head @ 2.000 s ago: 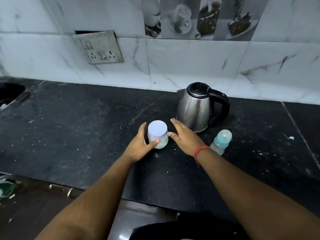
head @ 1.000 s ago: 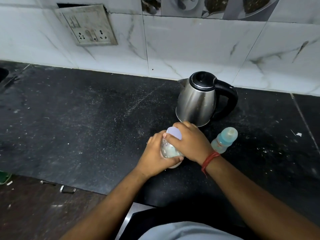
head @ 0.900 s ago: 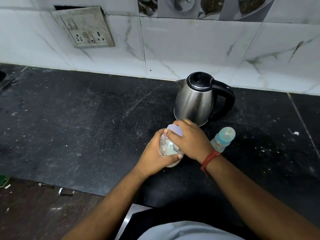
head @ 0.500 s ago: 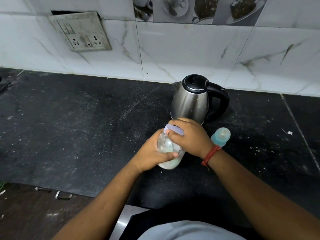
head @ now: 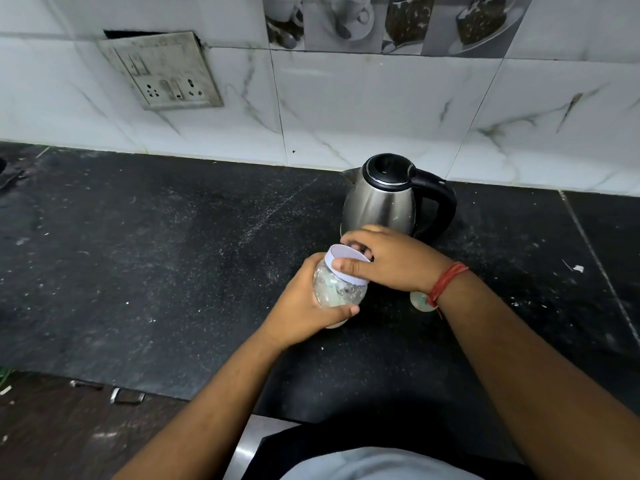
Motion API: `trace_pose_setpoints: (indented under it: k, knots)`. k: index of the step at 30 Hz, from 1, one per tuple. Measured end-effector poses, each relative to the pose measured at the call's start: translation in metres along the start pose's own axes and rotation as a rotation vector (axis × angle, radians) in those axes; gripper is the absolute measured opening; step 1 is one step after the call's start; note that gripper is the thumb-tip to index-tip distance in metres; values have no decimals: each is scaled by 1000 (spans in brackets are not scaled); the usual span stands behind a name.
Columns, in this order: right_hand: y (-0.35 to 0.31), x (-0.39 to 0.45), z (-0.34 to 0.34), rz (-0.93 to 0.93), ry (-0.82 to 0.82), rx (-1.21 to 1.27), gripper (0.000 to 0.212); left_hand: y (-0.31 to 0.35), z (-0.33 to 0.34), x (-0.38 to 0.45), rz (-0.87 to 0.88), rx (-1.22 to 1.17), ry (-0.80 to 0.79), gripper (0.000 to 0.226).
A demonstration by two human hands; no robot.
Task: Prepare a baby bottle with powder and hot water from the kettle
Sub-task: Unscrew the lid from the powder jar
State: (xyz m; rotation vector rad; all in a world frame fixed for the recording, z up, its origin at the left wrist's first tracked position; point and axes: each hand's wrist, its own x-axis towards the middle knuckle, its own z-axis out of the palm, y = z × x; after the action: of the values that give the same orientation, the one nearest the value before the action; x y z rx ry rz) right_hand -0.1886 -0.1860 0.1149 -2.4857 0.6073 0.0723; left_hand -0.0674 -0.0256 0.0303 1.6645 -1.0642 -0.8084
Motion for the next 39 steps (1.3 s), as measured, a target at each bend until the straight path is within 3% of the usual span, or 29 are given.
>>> trace_pose_setpoints:
  k: [5,8,11,13,19,25,29,33,37,39]
  knots:
    - [6,-3,6,-38,-46,101,46,-4,-1,0,-32,-48,-76,82]
    - [10,-8,4,-117,-158,256,65,-8,-3,-4,-72,-127,-83,87]
    - [13,-7,8,-117,-95,328,71,-7,-5,-5,-57,-106,-38,87]
    - [11,-6,8,-43,-11,275,71,-5,-7,-5,-37,-52,-23,86]
    - [-1,-6,16,6,-9,76,73,0,-5,-4,20,36,4,85]
    - [-3,-17,6,-89,-131,368,83,-2,-9,-6,5,41,-35,89]
    - [-10,-14,8,0,-13,201,87,0,-10,-7,26,50,-16,86]
    - [-14,-12,12,97,-40,-49,88,0,-8,-7,35,55,-12,87]
    - [-15,-11,14,79,-30,-2,75,-1,-7,-7,34,55,-14,86]
    - [-14,-14,12,41,-84,102,79,-2,-6,-8,34,56,-16,86]
